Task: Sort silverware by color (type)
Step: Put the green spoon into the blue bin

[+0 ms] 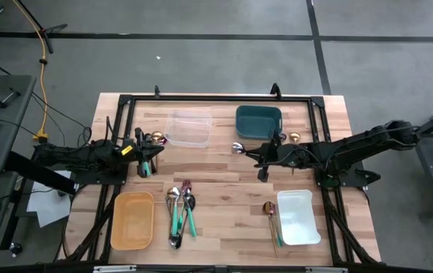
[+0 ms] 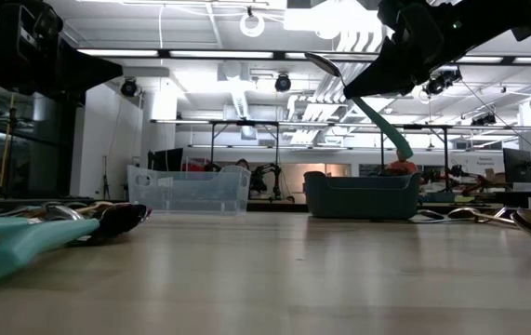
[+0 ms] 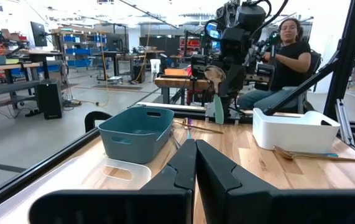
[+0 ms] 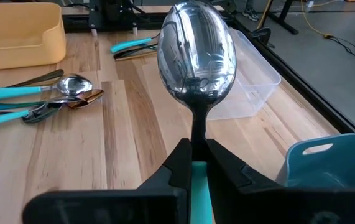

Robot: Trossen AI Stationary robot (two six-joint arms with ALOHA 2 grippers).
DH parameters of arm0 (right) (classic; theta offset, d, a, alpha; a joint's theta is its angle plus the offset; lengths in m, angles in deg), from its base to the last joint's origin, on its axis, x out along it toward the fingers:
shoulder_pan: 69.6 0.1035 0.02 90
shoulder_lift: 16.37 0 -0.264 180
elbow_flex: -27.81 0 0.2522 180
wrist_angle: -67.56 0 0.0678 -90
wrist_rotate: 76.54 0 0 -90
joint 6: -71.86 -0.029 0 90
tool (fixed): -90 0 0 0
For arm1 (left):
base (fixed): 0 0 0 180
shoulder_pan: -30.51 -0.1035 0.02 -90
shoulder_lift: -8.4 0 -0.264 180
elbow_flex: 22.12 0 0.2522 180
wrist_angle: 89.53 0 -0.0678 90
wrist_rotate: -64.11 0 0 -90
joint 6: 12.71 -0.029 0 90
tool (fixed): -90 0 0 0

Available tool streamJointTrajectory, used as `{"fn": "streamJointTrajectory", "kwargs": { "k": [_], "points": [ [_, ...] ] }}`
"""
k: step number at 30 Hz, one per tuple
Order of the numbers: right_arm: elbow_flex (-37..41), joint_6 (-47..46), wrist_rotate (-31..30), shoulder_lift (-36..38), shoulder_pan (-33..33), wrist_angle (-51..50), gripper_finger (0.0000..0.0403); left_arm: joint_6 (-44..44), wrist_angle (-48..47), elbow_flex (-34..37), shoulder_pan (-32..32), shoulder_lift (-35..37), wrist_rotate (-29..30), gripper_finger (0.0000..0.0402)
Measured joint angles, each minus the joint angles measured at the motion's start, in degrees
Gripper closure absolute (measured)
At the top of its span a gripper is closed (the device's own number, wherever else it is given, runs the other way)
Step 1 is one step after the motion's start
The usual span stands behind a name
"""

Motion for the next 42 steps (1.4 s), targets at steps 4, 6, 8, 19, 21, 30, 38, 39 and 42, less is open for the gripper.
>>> {"fn": "streamJointTrajectory", "kwargs": {
  "k": [4, 6, 8, 19, 21, 30, 38, 39, 42],
  "points": [
    [0.00, -0.34, 0.00, 0.00, 0.00, 0.00, 0.0385, -0.06, -0.03, 0.01, 0.00, 0.00, 0.00, 0.0398],
    [0.00, -0.98, 0.00, 0.00, 0.00, 0.00, 0.0385, -0.13, -0.03, 0.01, 0.00, 0.00, 0.00, 0.0398],
    [0.00, -1.25, 0.00, 0.00, 0.00, 0.02, 0.0385, -0.13, -0.03, 0.00, 0.00, 0.00, 0.00, 0.0398],
    [0.00, -1.33, 0.00, 0.00, 0.00, 0.01, 0.0385, -0.13, -0.03, 0.00, 0.00, 0.00, 0.00, 0.0398],
    [0.00, -1.26, 0.00, 0.00, 0.00, 0.01, 0.0385, -0.13, -0.05, 0.01, 0.00, 0.00, 0.00, 0.0398],
    [0.00, -1.21, 0.43, 0.00, 0.00, 0.00, 0.0385, -0.13, -0.05, 0.02, 0.00, 0.00, 0.00, 0.0398],
    [0.00, -1.21, 1.57, 0.00, 0.00, -0.01, 0.0385, -0.11, -0.06, 0.02, 0.00, 0.00, 0.00, 0.0398],
    [0.00, -1.22, 1.84, 0.00, 0.00, 0.00, 0.0385, -0.11, -0.03, 0.00, 0.00, 0.00, 0.00, 0.0398],
    [0.00, -1.23, 2.64, 0.00, 0.00, -0.02, 0.0385, -0.11, 0.00, 0.02, 0.00, 0.00, 0.00, 0.0398]
  ]
}}
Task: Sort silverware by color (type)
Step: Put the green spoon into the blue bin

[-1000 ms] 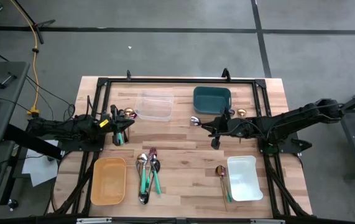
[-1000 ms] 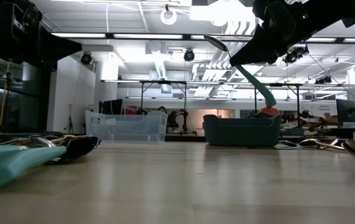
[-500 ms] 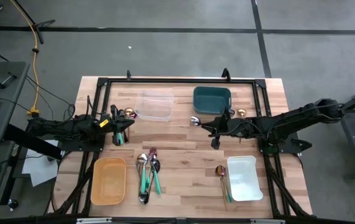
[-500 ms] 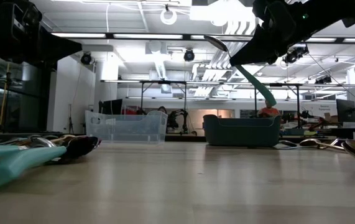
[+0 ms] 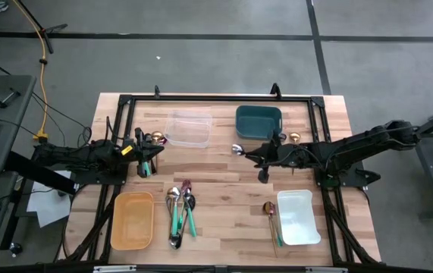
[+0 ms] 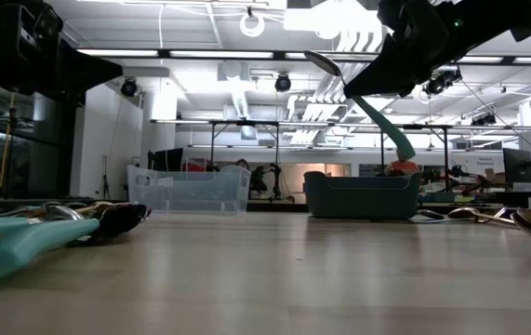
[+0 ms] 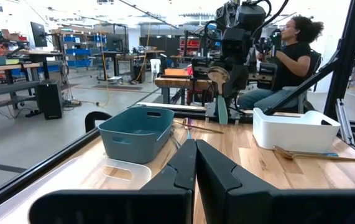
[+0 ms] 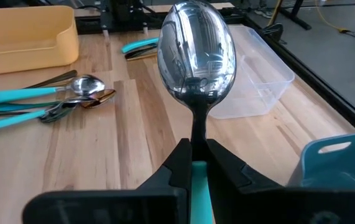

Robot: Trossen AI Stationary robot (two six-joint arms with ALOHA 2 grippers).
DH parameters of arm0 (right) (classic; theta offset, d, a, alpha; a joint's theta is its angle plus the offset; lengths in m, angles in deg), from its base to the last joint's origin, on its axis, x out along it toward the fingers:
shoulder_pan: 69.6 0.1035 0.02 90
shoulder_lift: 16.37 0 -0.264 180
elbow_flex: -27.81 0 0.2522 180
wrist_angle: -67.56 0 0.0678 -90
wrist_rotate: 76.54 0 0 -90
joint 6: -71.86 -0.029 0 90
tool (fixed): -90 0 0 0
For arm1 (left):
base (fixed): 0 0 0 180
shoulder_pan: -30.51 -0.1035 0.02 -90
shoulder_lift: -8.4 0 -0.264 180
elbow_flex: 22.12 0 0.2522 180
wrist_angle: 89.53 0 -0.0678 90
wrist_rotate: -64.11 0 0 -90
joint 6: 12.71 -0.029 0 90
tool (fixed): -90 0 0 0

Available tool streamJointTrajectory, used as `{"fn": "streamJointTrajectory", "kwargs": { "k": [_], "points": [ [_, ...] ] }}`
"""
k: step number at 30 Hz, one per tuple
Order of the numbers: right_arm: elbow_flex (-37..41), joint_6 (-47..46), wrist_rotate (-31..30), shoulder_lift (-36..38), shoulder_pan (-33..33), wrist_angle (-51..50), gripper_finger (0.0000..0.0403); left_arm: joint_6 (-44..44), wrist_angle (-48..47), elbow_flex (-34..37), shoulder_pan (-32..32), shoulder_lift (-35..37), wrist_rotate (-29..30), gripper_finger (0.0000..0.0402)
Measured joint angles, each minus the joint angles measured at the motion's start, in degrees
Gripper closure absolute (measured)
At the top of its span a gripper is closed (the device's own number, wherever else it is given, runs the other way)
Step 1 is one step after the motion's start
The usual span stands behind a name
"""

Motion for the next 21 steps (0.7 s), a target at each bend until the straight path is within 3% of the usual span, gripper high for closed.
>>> {"fn": "streamJointTrajectory", "kwargs": {
  "k": [21],
  "points": [
    [0.00, -0.02, -0.19, 0.00, 0.00, 1.08, 0.0385, -1.92, -0.04, -0.01, 0.00, 0.00, 0.00, 0.0398]
  ]
}}
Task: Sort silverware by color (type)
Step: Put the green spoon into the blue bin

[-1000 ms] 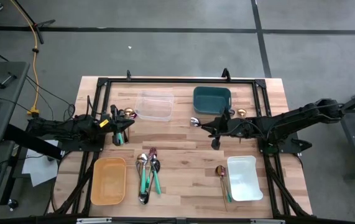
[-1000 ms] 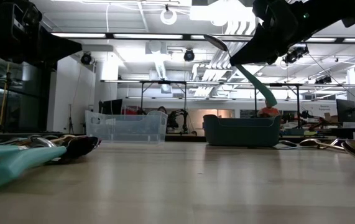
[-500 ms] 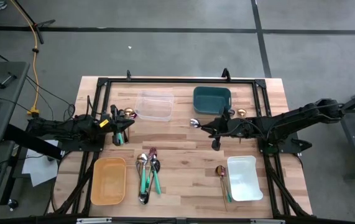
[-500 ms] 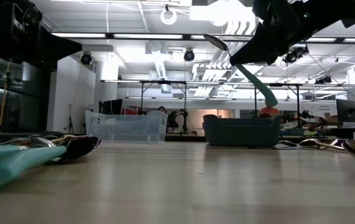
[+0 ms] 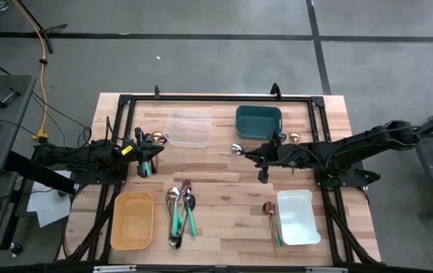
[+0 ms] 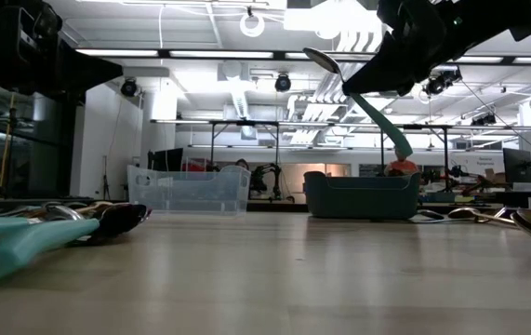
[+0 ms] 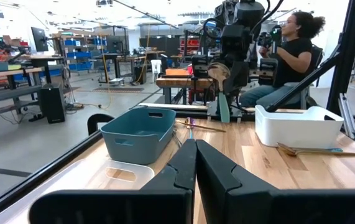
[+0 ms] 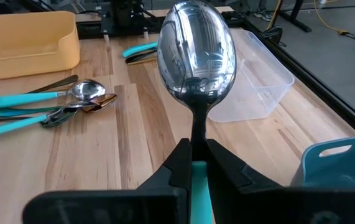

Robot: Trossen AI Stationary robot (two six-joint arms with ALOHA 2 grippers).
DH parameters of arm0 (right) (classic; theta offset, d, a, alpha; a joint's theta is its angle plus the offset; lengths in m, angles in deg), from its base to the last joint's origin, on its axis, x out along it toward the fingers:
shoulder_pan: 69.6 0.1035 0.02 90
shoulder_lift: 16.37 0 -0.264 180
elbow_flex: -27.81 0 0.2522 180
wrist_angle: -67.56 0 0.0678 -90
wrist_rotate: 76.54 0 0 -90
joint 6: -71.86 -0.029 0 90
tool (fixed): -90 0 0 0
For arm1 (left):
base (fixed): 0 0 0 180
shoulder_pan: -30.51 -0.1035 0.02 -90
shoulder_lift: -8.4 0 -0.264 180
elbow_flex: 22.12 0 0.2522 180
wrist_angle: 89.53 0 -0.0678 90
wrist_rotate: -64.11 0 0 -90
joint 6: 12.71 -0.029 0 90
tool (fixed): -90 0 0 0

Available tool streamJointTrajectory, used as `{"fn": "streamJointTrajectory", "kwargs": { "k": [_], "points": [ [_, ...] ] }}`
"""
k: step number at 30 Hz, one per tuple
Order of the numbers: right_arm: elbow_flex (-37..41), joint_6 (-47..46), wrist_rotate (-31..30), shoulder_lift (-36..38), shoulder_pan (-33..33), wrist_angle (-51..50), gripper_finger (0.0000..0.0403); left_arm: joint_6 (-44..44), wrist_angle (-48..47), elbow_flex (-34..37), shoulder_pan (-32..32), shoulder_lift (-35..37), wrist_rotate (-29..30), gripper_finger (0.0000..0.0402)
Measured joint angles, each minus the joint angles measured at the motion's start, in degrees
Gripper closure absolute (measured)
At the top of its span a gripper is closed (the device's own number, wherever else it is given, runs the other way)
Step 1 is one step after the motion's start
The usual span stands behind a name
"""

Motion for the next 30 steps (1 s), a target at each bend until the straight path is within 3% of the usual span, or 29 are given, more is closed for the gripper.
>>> {"fn": "streamJointTrajectory", "kwargs": {
  "k": [19, 24, 30],
  "points": [
    [0.00, 0.04, -0.04, 0.00, 0.00, 1.53, 0.0385, -0.56, 5.36, 0.01, 0.00, -0.24, 1.40, 0.0398],
    [0.00, 0.04, -0.04, 0.00, 0.00, 1.65, 0.0385, -0.69, 8.66, 0.01, 0.00, -3.83, 1.56, 0.0391],
    [0.00, 0.55, -0.07, 0.00, 0.00, 3.30, 0.0385, -0.68, 13.85, 0.01, 0.00, -10.97, 3.57, 0.0350]
  ]
}}
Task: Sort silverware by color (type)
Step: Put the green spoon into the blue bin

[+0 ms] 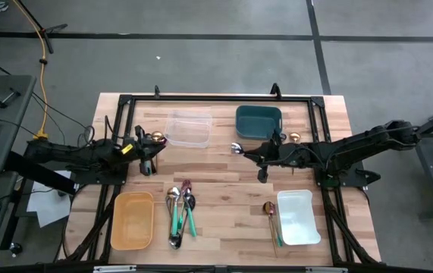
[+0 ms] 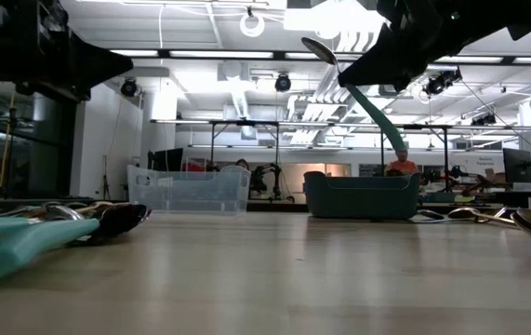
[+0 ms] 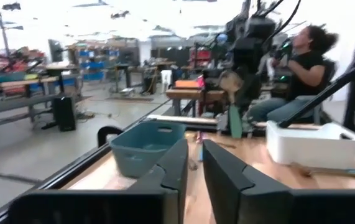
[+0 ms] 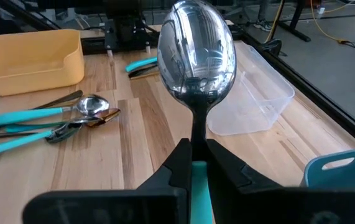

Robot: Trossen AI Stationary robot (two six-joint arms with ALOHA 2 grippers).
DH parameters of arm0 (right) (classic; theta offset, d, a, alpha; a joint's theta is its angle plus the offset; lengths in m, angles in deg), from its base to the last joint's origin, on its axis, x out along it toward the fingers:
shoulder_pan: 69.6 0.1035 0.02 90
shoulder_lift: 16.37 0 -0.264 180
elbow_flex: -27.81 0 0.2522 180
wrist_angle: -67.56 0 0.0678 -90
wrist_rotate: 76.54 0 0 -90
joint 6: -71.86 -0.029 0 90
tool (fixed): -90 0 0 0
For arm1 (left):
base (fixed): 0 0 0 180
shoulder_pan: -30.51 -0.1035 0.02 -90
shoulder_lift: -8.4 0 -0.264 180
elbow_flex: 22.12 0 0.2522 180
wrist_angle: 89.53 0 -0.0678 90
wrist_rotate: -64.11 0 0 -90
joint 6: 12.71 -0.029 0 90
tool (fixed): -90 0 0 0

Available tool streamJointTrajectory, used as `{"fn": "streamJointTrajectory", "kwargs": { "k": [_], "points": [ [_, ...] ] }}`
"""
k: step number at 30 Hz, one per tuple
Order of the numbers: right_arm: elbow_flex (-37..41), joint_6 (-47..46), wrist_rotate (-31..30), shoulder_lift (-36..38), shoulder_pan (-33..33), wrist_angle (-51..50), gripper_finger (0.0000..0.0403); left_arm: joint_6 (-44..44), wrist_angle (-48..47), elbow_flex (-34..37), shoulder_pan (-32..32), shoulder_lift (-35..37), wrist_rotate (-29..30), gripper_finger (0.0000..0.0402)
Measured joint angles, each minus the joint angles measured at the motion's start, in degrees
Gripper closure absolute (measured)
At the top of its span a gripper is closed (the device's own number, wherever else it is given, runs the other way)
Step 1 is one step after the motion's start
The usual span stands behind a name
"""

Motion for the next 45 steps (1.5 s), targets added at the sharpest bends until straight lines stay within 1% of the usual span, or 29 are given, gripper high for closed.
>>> {"fn": "streamJointTrajectory", "kwargs": {
  "k": [3, 6, 8, 12, 14, 19, 22, 24, 28, 33, 38, 45],
  "points": [
    [-0.19, 1.90, -0.42, 0.00, -0.78, 3.97, 0.0385, -0.14, 3.10, 0.00, -0.01, -2.41, 2.94, 0.0331],
    [-3.25, 5.33, -1.75, 0.00, -3.20, 5.66, 0.0385, -2.01, 5.23, 0.00, -0.02, -3.15, 2.66, 0.0322],
    [-6.65, 7.91, -3.34, 0.00, -5.42, 3.74, 0.0385, -2.30, 6.59, -0.02, -0.02, -3.21, 2.53, 0.0322],
    [-14.37, 9.89, -4.65, -1.25, -11.65, -4.82, 0.0385, -3.44, 7.33, -0.02, -0.02, -3.18, 2.50, 0.0325],
    [-18.38, 9.68, -5.93, -3.17, -14.94, -10.03, 0.0385, -4.25, 7.13, -0.02, -0.02, -3.19, 2.49, 0.0327],
    [-26.82, 8.27, -5.49, -11.33, -23.03, -25.39, 0.0385, -4.48, 6.59, -0.02, -0.02, -3.19, 2.39, 0.0327],
    [-29.83, 8.42, -4.92, -17.28, -26.47, -33.15, 0.0385, -4.48, 5.94, -0.02, -0.02, -3.19, 2.37, 0.0327],
    [-30.68, 8.48, -2.62, -20.70, -28.26, -36.57, 0.0385, -4.35, 5.57, -0.02, -0.02, -3.19, 2.38, 0.0327],
    [-30.88, 10.20, 2.96, -25.64, -30.30, -39.03, 0.0385, -4.30, 5.39, -0.02, -0.03, -3.19, 2.38, 0.0327],
    [-30.88, 12.27, 3.31, -29.23, -30.90, -42.89, 0.0385, -4.30, 5.38, -0.03, -0.03, -3.19, 2.39, 0.0327],
    [-30.88, 12.58, 3.60, -29.64, -31.53, -46.74, 0.0385, -4.28, 5.44, -0.04, -0.04, -3.19, 2.39, 0.0327],
    [-30.88, 11.92, 3.69, -30.08, -33.53, -48.42, 0.0383, -4.28, 5.49, -0.04, -0.04, -3.19, 2.39, 0.0328]
  ]
}}
